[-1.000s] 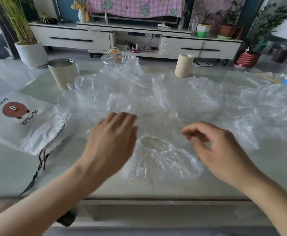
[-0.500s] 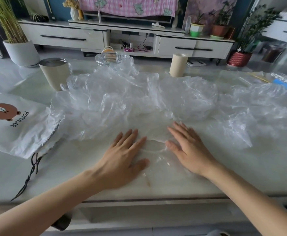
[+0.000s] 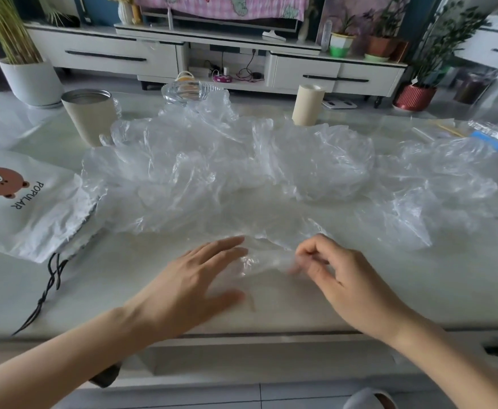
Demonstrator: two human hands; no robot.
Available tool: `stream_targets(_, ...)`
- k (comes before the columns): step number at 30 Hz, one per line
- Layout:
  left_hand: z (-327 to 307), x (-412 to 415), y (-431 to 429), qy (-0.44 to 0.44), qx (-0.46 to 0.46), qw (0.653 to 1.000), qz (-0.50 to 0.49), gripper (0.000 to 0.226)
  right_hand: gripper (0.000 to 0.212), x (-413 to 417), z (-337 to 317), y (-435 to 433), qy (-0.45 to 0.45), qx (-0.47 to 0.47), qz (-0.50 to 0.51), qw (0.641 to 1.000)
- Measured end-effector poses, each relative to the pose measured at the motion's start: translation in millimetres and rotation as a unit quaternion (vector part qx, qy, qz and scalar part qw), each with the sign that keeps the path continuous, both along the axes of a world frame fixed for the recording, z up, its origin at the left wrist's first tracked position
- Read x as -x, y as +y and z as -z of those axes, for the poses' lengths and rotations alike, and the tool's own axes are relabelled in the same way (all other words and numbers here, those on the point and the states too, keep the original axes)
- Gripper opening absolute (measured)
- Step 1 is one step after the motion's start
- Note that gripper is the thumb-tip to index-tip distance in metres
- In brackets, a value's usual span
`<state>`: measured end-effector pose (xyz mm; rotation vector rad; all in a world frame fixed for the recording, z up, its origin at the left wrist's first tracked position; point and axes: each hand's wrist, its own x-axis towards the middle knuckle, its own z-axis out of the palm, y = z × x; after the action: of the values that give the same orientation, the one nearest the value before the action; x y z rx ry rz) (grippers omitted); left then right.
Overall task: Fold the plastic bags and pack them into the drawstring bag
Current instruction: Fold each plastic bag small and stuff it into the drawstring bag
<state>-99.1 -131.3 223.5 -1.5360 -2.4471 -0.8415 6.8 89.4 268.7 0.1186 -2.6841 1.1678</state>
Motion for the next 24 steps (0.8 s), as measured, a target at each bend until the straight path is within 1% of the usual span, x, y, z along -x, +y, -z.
stream_targets(1, -2.1, 0.4, -1.2, -0.009, -0.029, 1.000, -0.003, 0.042, 0.009, -4.9, -6.4, 1.4, -0.012, 0.027, -0.007, 1.000)
stream_targets(2, -3.8, 0.4, -2.8, -0.020, -0.056, 0.998, -0.004, 0.037, 0.014, -10.3, -12.2, 2.9, -0.037, 0.033, -0.015, 0.999)
stream_targets(4, -7.4, -2.0, -7.7, -0.047, -0.090, 0.995, -0.013, 0.037, 0.044, -20.3, -14.7, 5.3, -0.124, -0.006, -0.028, 0.992)
stream_targets(5, -9.5, -3.7, -9.5, -0.065, -0.097, 0.993, -0.017, 0.038, 0.051, -24.3, -11.4, 7.6, -0.155, -0.048, -0.034, 0.986)
stream_targets(6, -10.2, -5.0, -11.0, -0.083, -0.099, 0.991, -0.021, 0.039, 0.049, -26.5, -7.2, 9.1, -0.162, -0.077, -0.039, 0.983)
stream_targets(7, -12.2, -7.1, -11.7, -0.097, -0.103, 0.990, -0.028, 0.040, 0.040, -25.9, -4.6, 11.1, -0.152, -0.087, -0.038, 0.984)
stream_targets(8, -13.8, -8.9, -11.5, -0.105, -0.106, 0.988, -0.039, 0.041, 0.027, -24.8, -3.9, 12.7, -0.142, -0.068, -0.029, 0.987)
stream_targets(9, -15.4, -10.6, -10.1, -0.115, -0.110, 0.986, -0.053, 0.040, 0.014, -22.6, -3.7, 15.7, -0.142, -0.030, -0.011, 0.989)
stream_targets(10, -17.2, -12.3, -7.9, -0.129, -0.114, 0.982, -0.073, 0.038, 0.007, -20.0, -4.1, 18.4, -0.147, 0.012, 0.003, 0.989)
stream_targets(11, -19.3, -13.3, -4.8, -0.148, -0.117, 0.977, -0.099, 0.035, 0.009, -16.3, -4.6, 20.9, -0.151, 0.052, 0.012, 0.987)
stream_targets(13, -21.5, -13.4, 3.6, -0.173, -0.119, 0.966, -0.152, 0.039, 0.012, -6.5, -6.2, 24.0, -0.161, 0.117, 0.036, 0.979)
stream_targets(15, -19.8, -9.3, 12.1, -0.189, -0.104, 0.953, -0.212, 0.044, 0.016, 5.5, -2.0, 23.4, -0.159, 0.131, 0.081, 0.975)
stream_targets(16, -18.1, -5.3, 15.4, -0.191, -0.093, 0.947, -0.240, 0.043, 0.023, 11.8, 0.5, 20.7, -0.158, 0.125, 0.108, 0.973)
stream_targets(18, -15.2, 0.8, 22.8, -0.175, -0.065, 0.941, -0.284, 0.042, 0.038, 23.1, 8.9, 16.6, -0.141, 0.075, 0.168, 0.973)
stream_targets(21, -14.1, 6.4, 31.2, -0.118, -0.002, 0.936, -0.333, 0.037, 0.051, 33.3, 16.4, 11.3, -0.106, -0.073, 0.253, 0.959)
stream_targets(23, -15.2, 8.4, 32.7, -0.082, 0.040, 0.928, -0.360, 0.032, 0.048, 33.9, 20.9, 8.1, -0.087, -0.172, 0.274, 0.942)
stream_targets(24, -15.6, 8.1, 33.0, -0.061, 0.069, 0.925, -0.369, 0.033, 0.043, 32.8, 21.6, 7.0, -0.074, -0.207, 0.279, 0.935)
